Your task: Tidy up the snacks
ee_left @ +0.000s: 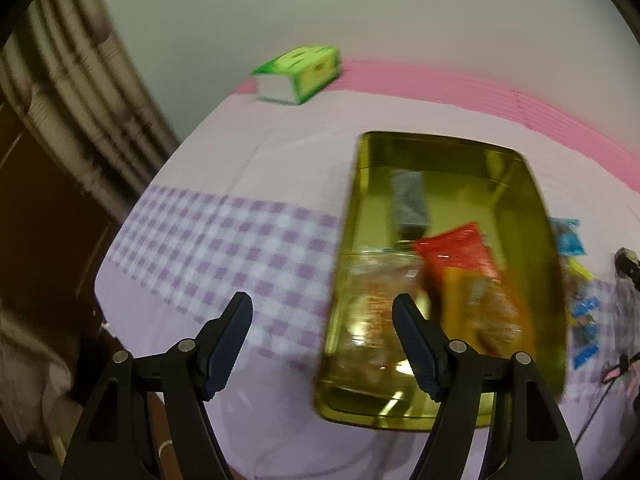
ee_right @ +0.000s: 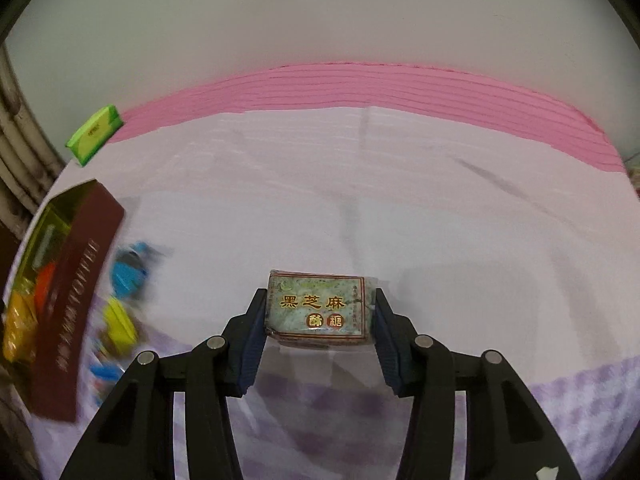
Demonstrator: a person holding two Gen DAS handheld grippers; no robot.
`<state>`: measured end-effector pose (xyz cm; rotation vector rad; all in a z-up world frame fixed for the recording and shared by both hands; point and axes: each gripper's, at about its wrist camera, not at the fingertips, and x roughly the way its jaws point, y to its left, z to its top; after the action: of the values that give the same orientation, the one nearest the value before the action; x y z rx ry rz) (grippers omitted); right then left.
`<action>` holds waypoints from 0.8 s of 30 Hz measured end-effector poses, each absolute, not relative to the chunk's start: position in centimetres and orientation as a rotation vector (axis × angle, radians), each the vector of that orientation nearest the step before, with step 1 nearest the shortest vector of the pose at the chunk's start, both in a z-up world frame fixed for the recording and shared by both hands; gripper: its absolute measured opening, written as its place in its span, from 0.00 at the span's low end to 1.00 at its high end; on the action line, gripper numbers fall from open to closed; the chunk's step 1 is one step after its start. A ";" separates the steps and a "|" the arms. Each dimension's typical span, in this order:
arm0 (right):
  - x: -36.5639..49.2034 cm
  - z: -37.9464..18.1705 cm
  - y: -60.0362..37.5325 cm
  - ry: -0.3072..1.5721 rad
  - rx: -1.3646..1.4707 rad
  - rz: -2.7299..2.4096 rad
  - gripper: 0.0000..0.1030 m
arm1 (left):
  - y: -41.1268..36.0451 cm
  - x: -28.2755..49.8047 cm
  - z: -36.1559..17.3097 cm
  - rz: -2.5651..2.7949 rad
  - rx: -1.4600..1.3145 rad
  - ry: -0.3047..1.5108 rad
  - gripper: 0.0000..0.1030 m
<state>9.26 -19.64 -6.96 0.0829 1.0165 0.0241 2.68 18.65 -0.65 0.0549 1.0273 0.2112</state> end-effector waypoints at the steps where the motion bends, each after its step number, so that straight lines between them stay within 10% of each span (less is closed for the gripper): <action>1: 8.7 -6.9 -20.3 1.016 0.073 0.012 0.45 | 17.8 2.6 -0.3 0.191 0.065 1.022 0.71; 24: 5.8 -7.3 -23.9 0.924 0.050 -0.037 0.45 | 1.1 2.8 -0.9 -0.210 0.077 1.140 0.71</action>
<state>5.84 -23.87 -7.34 0.0495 0.9241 -0.0371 2.77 1.07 -0.89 0.0769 1.1399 -0.2101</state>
